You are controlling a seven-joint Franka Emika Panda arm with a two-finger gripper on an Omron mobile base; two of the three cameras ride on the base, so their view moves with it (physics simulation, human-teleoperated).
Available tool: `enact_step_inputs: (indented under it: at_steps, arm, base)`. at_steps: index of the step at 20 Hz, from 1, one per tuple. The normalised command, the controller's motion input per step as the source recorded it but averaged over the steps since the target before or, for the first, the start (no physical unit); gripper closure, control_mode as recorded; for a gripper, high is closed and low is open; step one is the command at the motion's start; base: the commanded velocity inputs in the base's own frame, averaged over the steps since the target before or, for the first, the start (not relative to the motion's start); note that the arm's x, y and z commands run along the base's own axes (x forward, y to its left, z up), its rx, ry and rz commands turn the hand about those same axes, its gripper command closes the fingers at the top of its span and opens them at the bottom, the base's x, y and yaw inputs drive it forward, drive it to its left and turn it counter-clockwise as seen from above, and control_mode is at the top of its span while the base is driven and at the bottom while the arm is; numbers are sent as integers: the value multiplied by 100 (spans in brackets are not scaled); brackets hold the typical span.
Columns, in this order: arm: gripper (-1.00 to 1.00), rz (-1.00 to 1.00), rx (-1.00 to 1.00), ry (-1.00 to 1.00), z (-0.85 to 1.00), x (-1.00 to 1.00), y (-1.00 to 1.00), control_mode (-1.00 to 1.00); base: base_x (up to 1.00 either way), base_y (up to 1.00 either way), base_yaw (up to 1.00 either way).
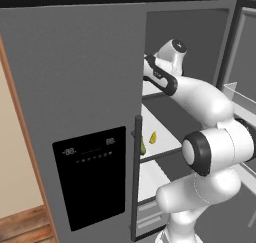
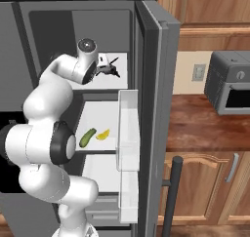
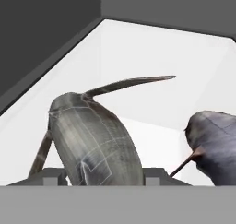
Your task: Gather the lemon wedge and cucumber from the fridge and place them on a tray on the dining counter. Then gather the fishs from the fridge and place them on the other tray.
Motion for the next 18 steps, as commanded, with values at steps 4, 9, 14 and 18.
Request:
enact_step_inputs:
  at_steps: [4,9,14,18]
  arm:
    - [100,0,0,-1,-3,4,0,-100]
    - [100,0,0,-2,-5,-16,0,-100]
    - [100,0,0,-7,-4,-61,-6,-100]
    - [100,0,0,-13,6,-85,-15,-100]
  base:
    - [0,0,0]
    - [0,0,0]
    - [0,0,0]
    - [0,0,0]
